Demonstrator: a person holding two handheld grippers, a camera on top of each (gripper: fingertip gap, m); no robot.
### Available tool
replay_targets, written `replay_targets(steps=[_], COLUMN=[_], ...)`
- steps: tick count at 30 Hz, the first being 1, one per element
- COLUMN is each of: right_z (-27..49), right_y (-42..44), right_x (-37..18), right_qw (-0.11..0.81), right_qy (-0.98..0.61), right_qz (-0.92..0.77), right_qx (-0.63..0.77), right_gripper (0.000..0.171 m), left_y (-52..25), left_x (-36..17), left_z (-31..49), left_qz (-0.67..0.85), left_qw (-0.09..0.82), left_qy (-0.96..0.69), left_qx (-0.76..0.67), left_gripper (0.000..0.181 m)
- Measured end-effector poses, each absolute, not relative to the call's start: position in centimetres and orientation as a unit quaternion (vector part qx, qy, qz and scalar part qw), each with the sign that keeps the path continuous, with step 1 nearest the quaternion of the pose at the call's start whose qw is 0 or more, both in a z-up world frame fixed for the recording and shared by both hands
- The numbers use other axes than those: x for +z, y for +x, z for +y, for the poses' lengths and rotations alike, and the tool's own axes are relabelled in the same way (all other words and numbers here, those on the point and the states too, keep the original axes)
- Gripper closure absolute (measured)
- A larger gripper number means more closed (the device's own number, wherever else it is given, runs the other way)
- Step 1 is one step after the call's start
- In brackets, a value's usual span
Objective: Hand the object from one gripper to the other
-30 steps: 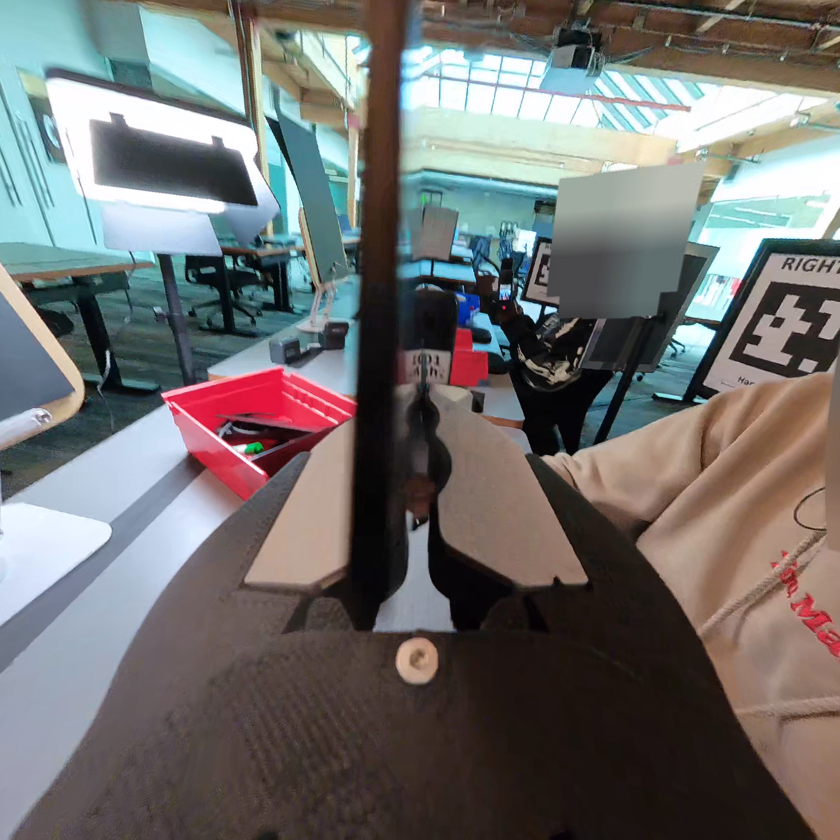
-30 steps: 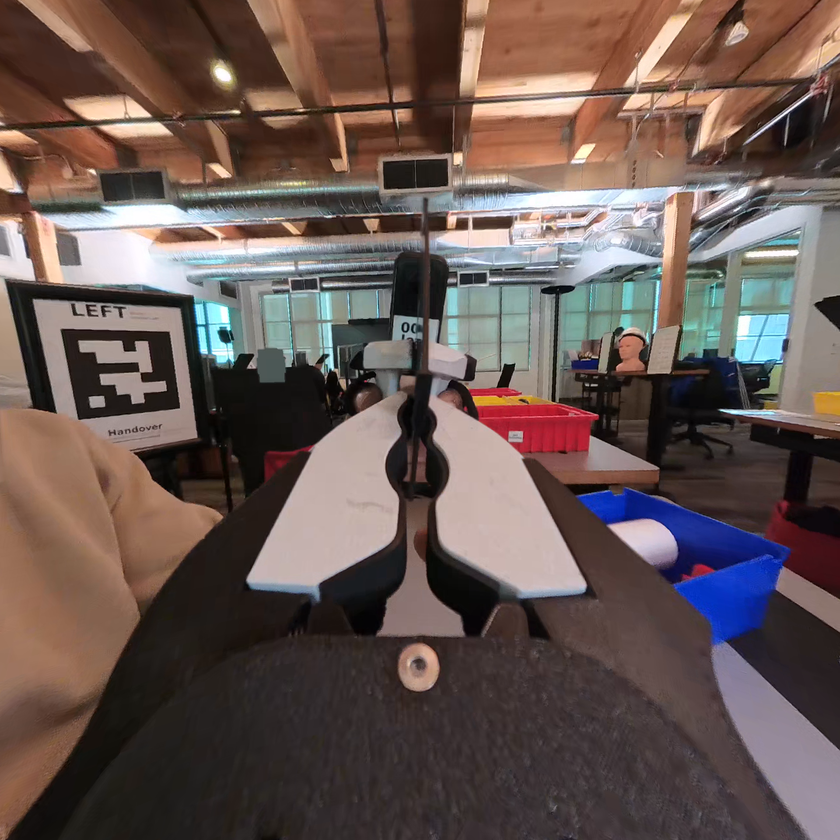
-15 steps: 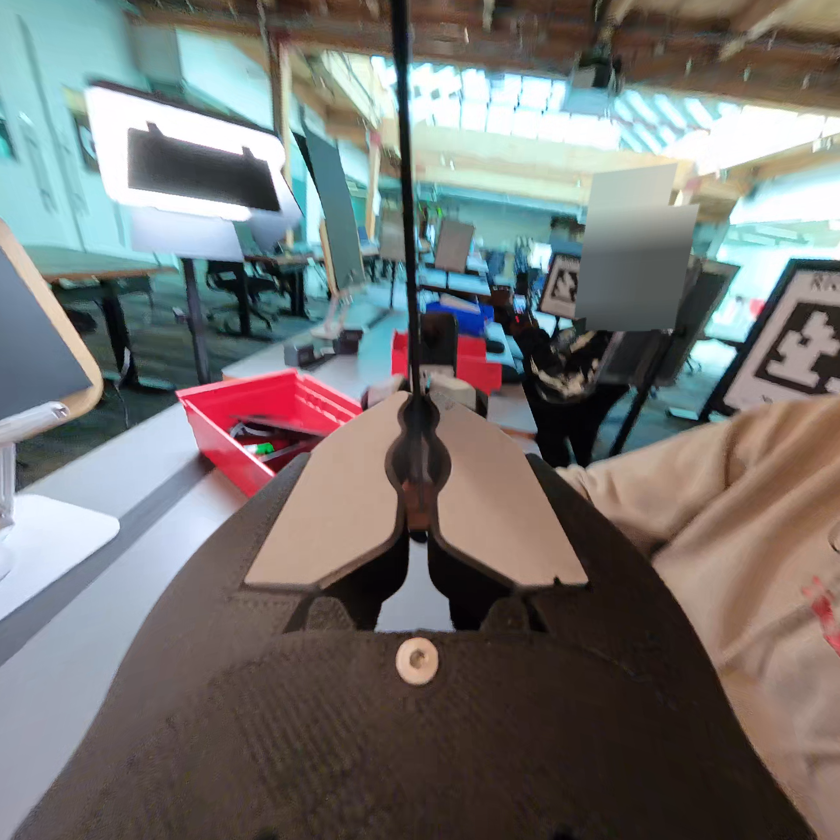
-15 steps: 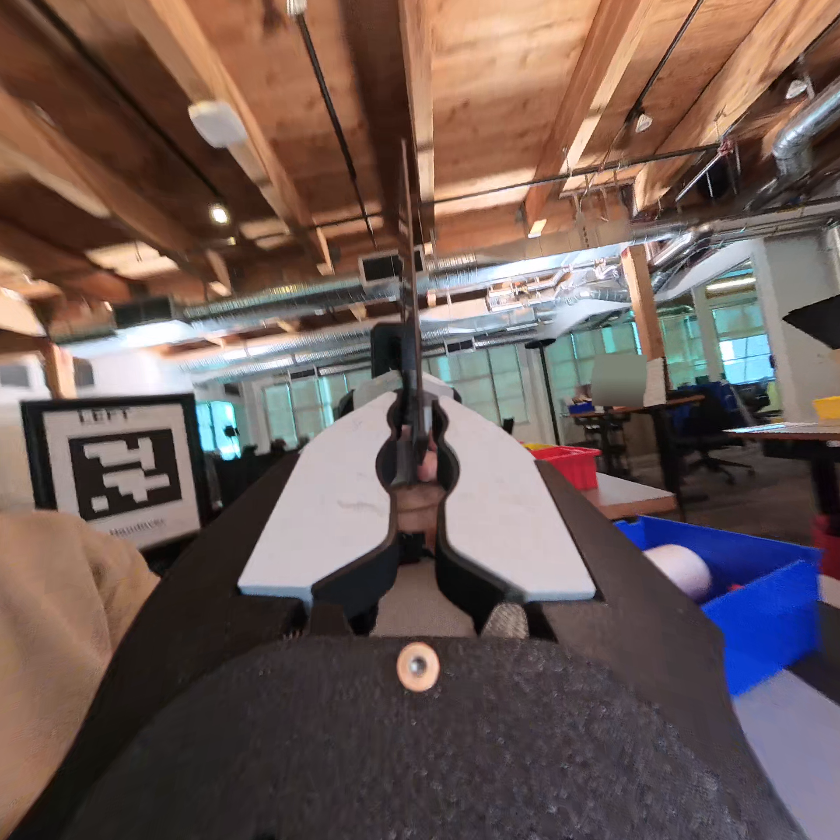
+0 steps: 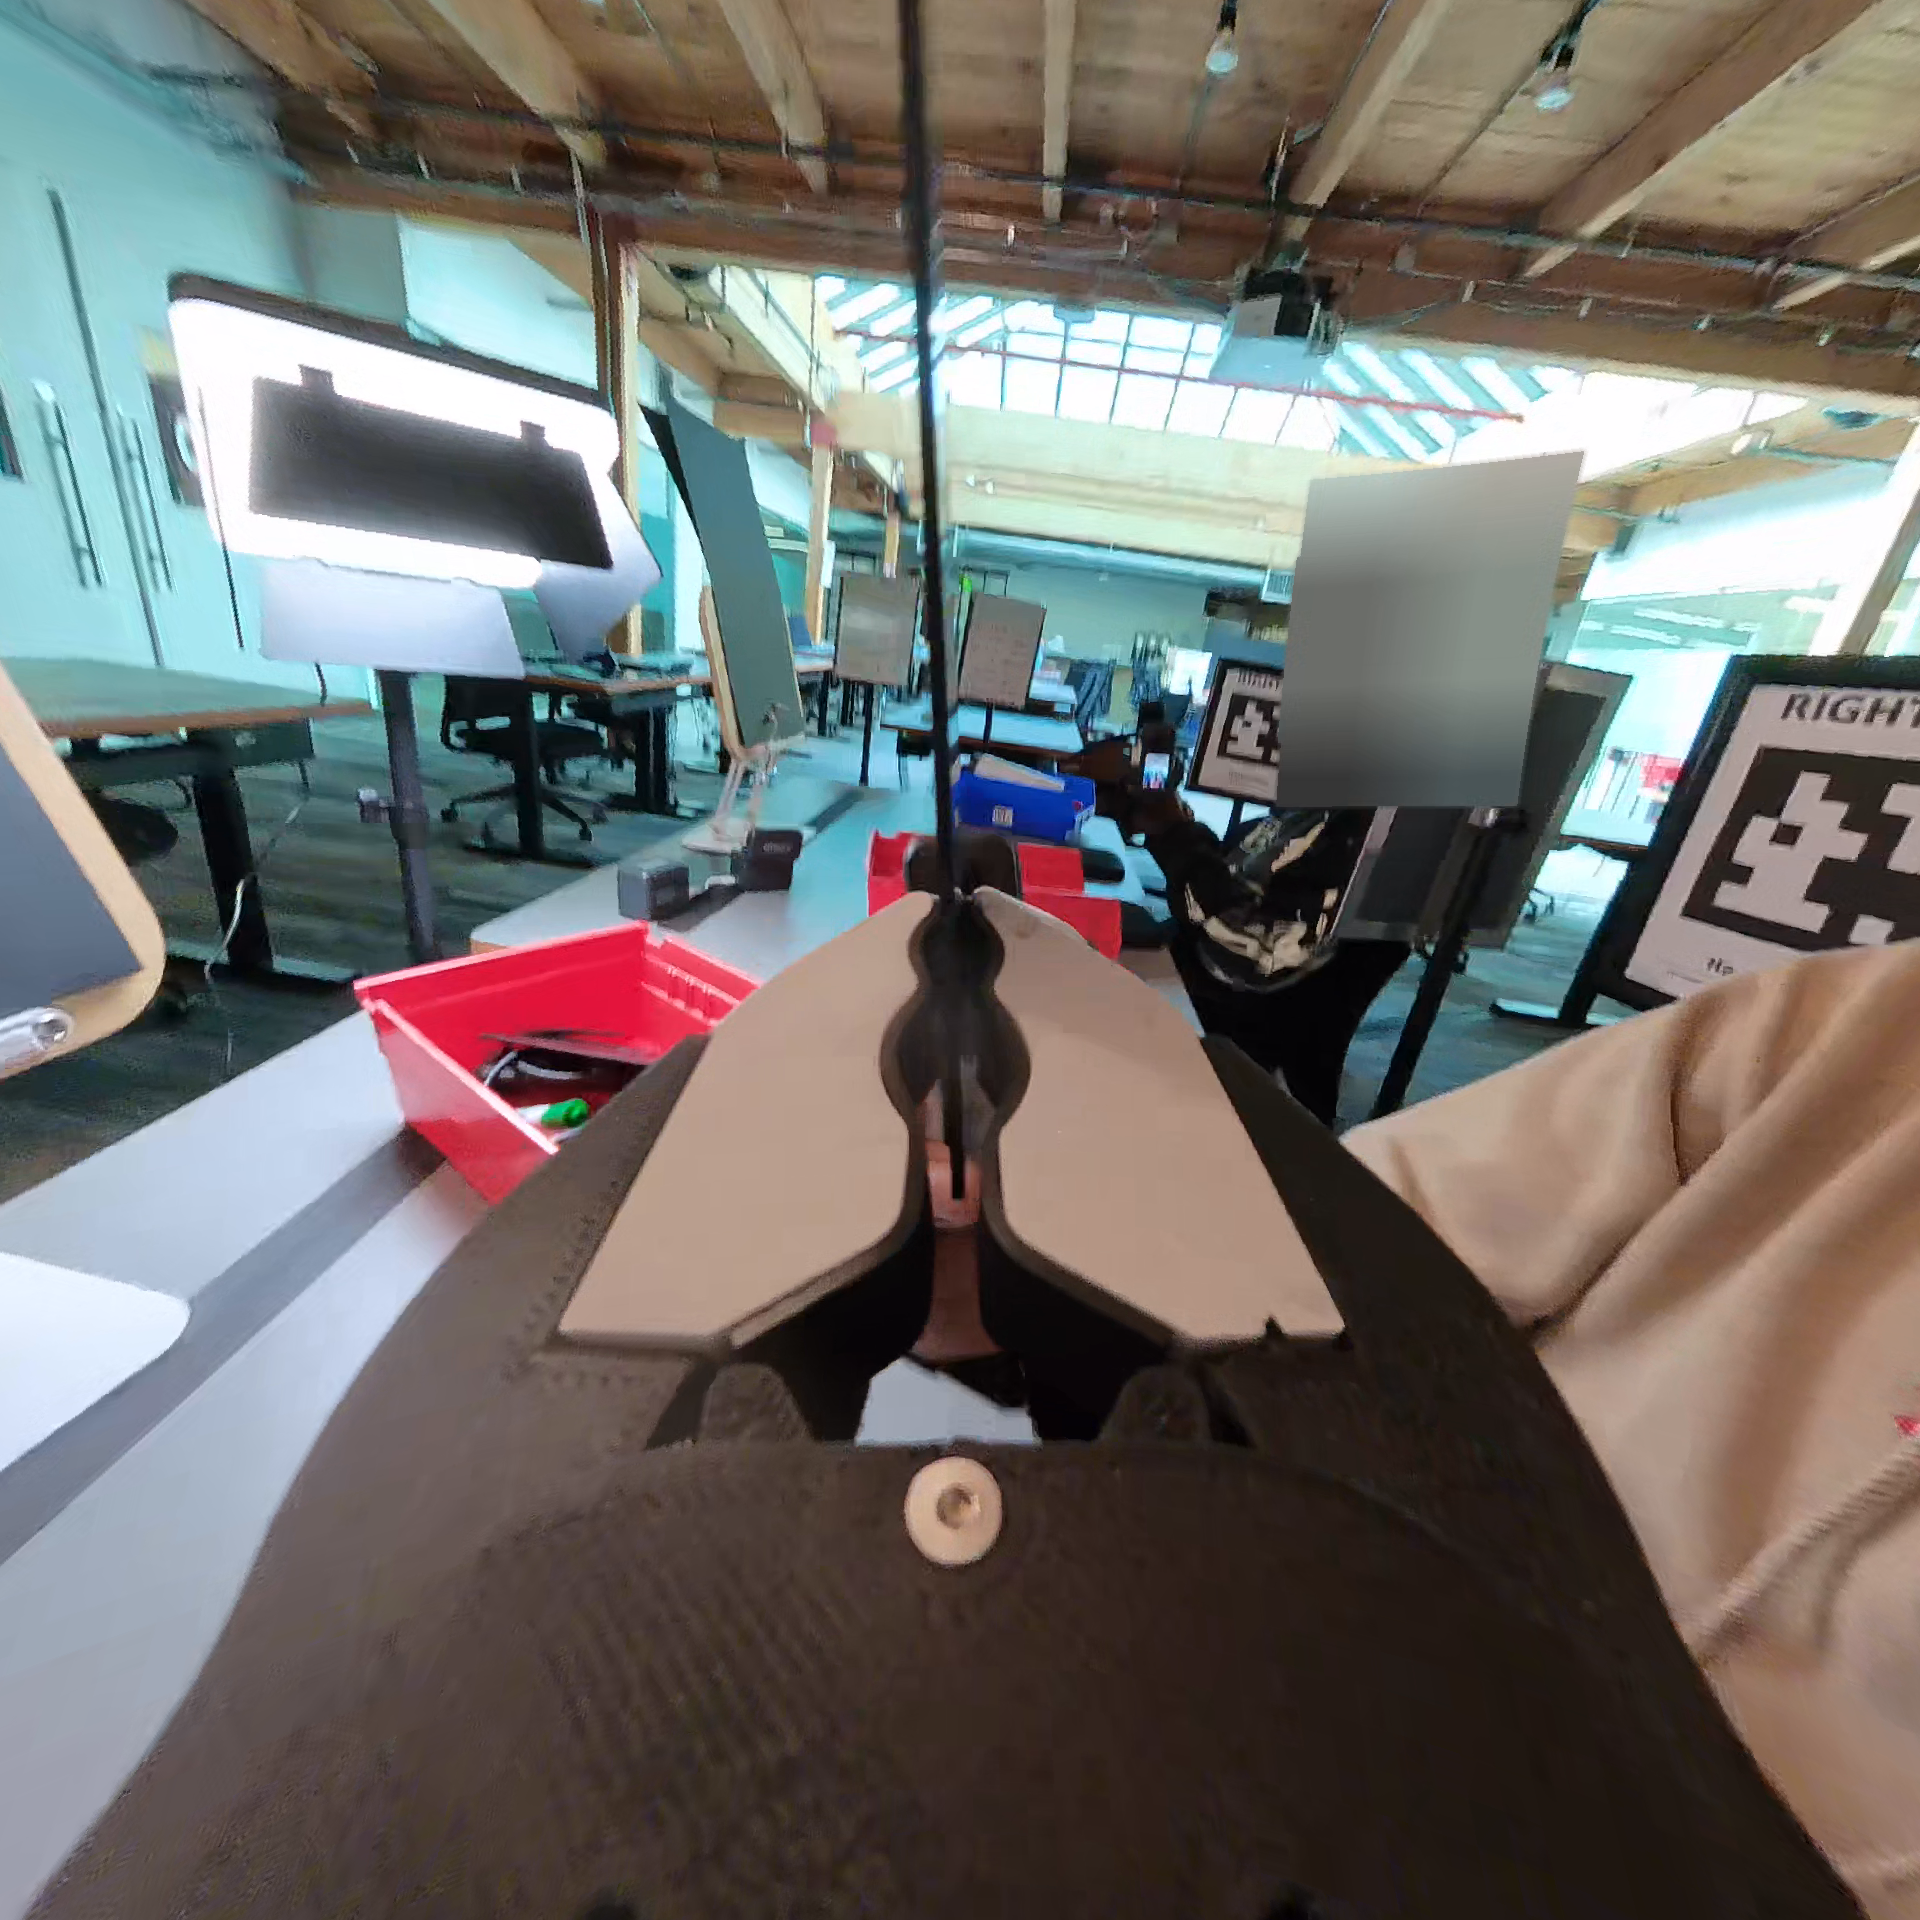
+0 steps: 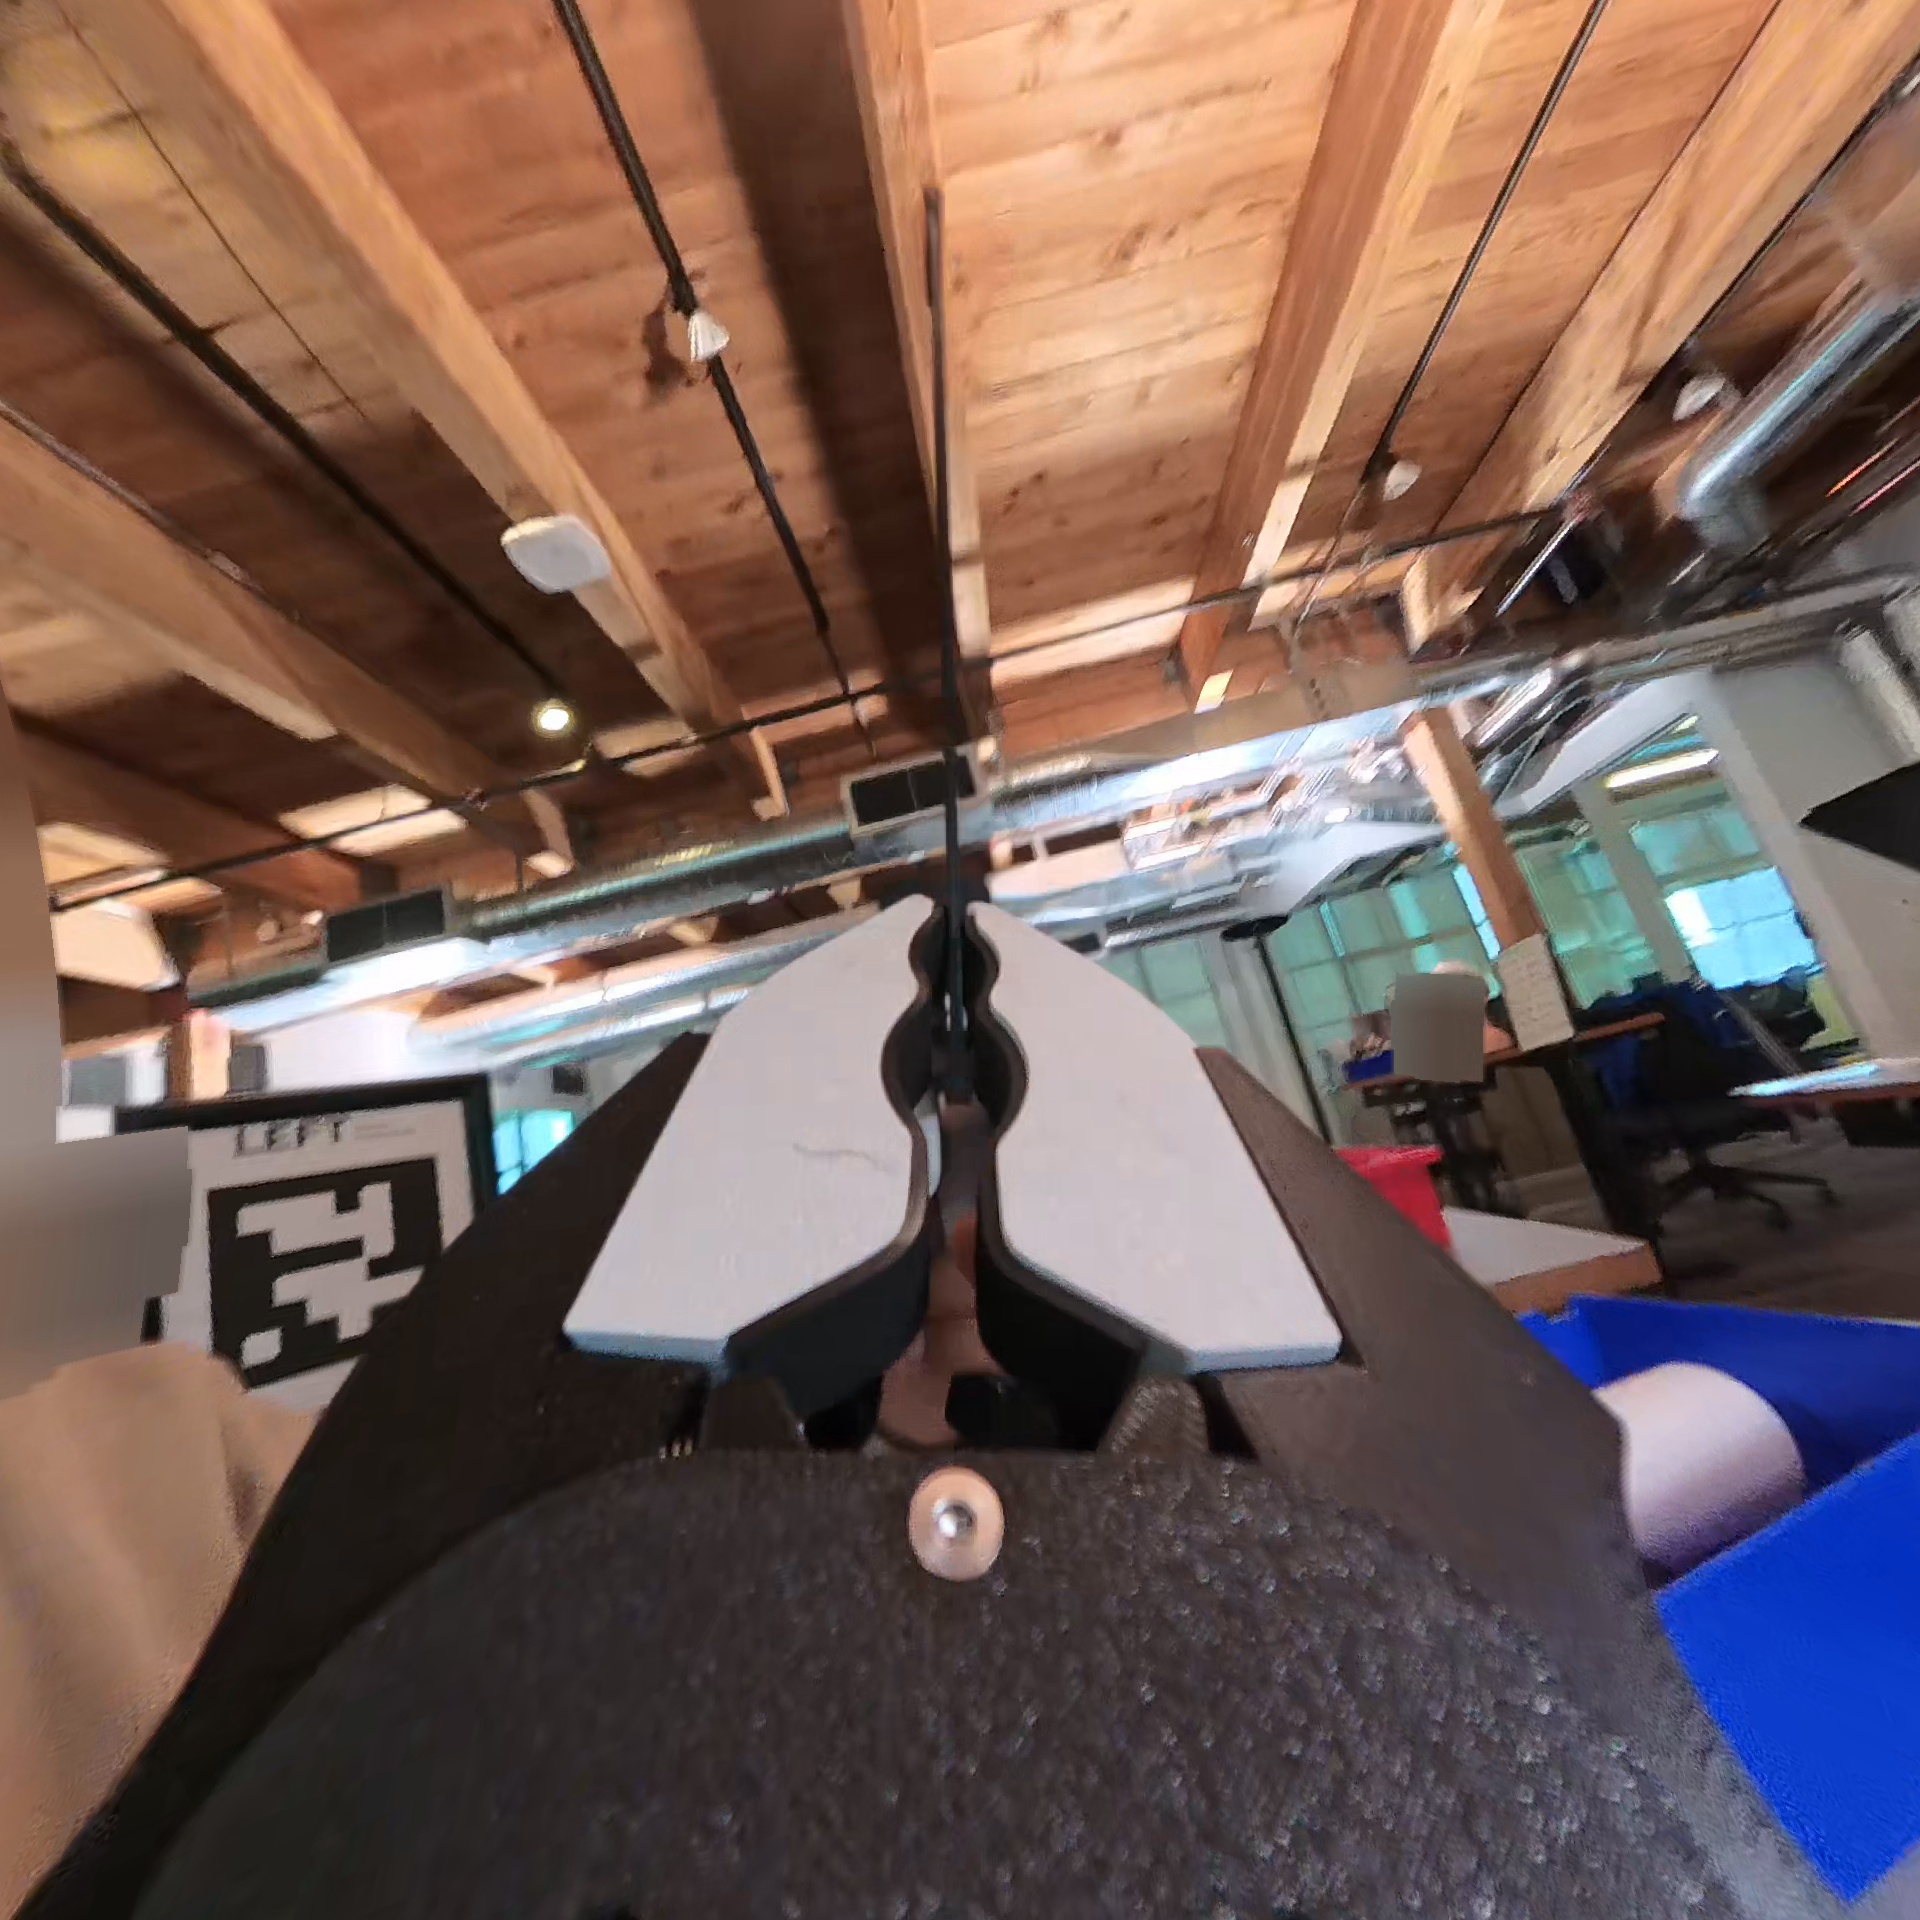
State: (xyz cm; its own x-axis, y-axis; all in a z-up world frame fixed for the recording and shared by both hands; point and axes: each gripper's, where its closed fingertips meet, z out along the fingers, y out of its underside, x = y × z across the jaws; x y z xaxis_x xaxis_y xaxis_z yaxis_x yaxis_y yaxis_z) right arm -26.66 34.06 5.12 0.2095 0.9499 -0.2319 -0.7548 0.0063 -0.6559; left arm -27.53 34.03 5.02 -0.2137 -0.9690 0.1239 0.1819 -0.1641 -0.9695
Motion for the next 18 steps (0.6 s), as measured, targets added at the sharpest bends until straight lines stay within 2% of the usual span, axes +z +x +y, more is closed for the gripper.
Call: replay_targets(steps=[2, 5, 8, 9, 12, 15, 18], right_z=[34.3, 34.1, 33.0, 32.7, 32.7, 32.9, 33.3], right_y=[-27.4, -27.8, -28.2, -28.5, -28.1, -26.8, -26.4], right_x=[4.5, 3.7, 3.3, 3.1, 3.9, 5.3, 5.5], right_qw=[0.681, 0.674, 0.66, 0.655, 0.686, 0.719, 0.728], right_qy=[-0.391, -0.439, -0.45, -0.452, -0.437, -0.396, -0.383], right_qz=[-0.198, -0.29, -0.348, -0.365, -0.349, -0.29, -0.254], right_qx=[0.587, 0.518, 0.49, 0.484, 0.465, 0.492, 0.509], right_gripper=[0.169, 0.156, 0.16, 0.169, 0.171, 0.169, 0.169], left_y=[-28.2, -29.3, -29.4, -29.3, -29.1, -28.3, -26.7], left_x=[4.3, 2.5, 0.6, 0.5, 2.1, 3.5, 3.2], left_z=[34.1, 33.3, 32.5, 32.5, 33.0, 33.2, 33.2], left_qz=[0.486, 0.547, 0.595, 0.596, 0.565, 0.526, 0.518], left_qw=[0.435, 0.381, 0.346, 0.349, 0.393, 0.44, 0.471], left_qy=[-0.45, -0.476, -0.489, -0.489, -0.453, -0.415, -0.413], left_qx=[-0.61, -0.574, -0.536, -0.533, -0.566, -0.598, -0.582], left_gripper=[0.178, 0.179, 0.179, 0.179, 0.178, 0.163, 0.173])
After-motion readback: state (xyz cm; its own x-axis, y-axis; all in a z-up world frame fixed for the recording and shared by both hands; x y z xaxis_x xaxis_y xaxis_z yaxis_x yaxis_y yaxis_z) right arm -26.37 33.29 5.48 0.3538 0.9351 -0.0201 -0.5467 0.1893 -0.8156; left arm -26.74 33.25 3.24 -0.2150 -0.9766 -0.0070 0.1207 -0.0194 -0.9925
